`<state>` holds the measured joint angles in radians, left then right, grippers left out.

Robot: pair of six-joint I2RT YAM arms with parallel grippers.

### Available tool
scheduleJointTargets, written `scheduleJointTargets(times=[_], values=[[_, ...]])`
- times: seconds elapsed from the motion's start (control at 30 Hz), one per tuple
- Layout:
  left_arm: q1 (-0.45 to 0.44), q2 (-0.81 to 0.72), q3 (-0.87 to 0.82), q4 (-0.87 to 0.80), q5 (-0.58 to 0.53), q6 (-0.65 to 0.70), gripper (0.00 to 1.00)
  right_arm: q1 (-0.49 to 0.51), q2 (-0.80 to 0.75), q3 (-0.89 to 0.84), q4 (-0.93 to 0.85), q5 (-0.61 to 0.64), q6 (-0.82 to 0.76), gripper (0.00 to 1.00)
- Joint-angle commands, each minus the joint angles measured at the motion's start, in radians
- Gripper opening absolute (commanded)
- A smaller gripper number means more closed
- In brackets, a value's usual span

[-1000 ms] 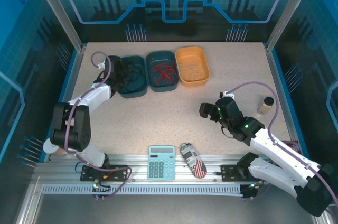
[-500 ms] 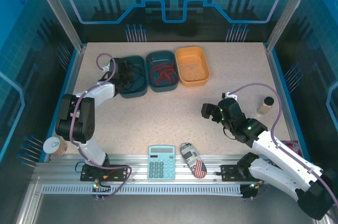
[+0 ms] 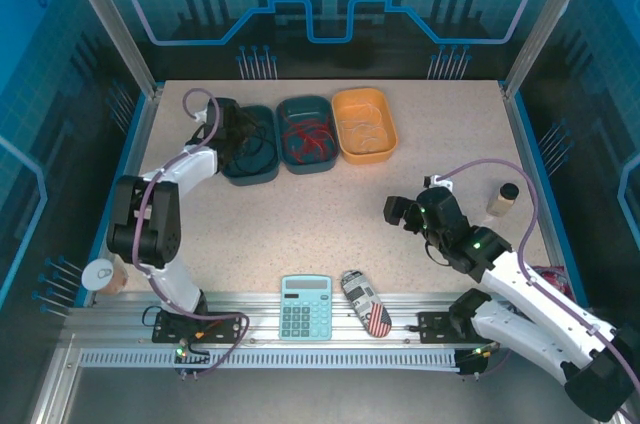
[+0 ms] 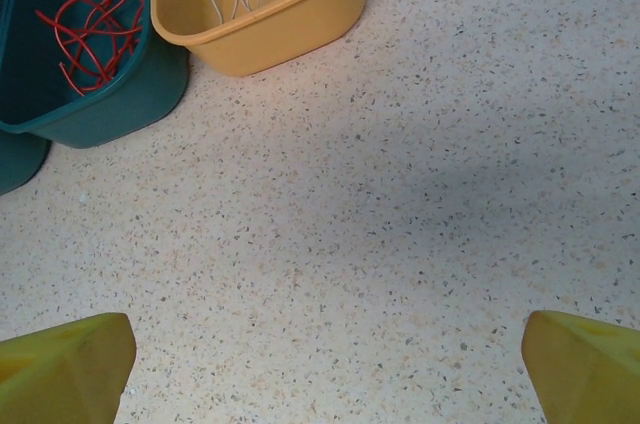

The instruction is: Untangle the cables

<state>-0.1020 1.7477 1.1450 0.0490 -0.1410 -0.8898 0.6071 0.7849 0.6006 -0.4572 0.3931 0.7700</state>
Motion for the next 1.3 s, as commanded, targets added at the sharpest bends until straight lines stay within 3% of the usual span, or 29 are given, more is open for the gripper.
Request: scheduleJointTargets(times=[0.0, 0.17, 0.37, 0.53, 0.83, 1.27], values=[[-0.004, 0.022, 0.063, -0.093, 0.014, 0.064, 0.57, -0.015, -0.015, -0.017, -0.024, 0.025, 0.018, 1.00], [-0.005, 0.028, 0.118, -0.195, 0.030, 0.127, 0.63, -0.017, -0.010, -0.017, -0.015, 0.024, 0.017, 1.00], [-0.005, -0.027, 0.128, -0.253, 0.065, 0.196, 0.79, -0.021, 0.013, -0.005, -0.008, 0.021, 0.011, 1.00], [-0.005, -0.138, 0.115, -0.301, 0.065, 0.254, 0.99, -0.025, 0.037, 0.013, -0.006, 0.020, 0.004, 1.00], [-0.005, -0.420, -0.007, -0.358, -0.005, 0.333, 0.99, -0.031, 0.062, 0.018, 0.008, 0.025, 0.011, 1.00], [-0.007, -0.879, -0.373, -0.360, -0.081, 0.384, 0.99, -0.050, -0.017, -0.040, 0.010, 0.147, -0.027, 1.00]])
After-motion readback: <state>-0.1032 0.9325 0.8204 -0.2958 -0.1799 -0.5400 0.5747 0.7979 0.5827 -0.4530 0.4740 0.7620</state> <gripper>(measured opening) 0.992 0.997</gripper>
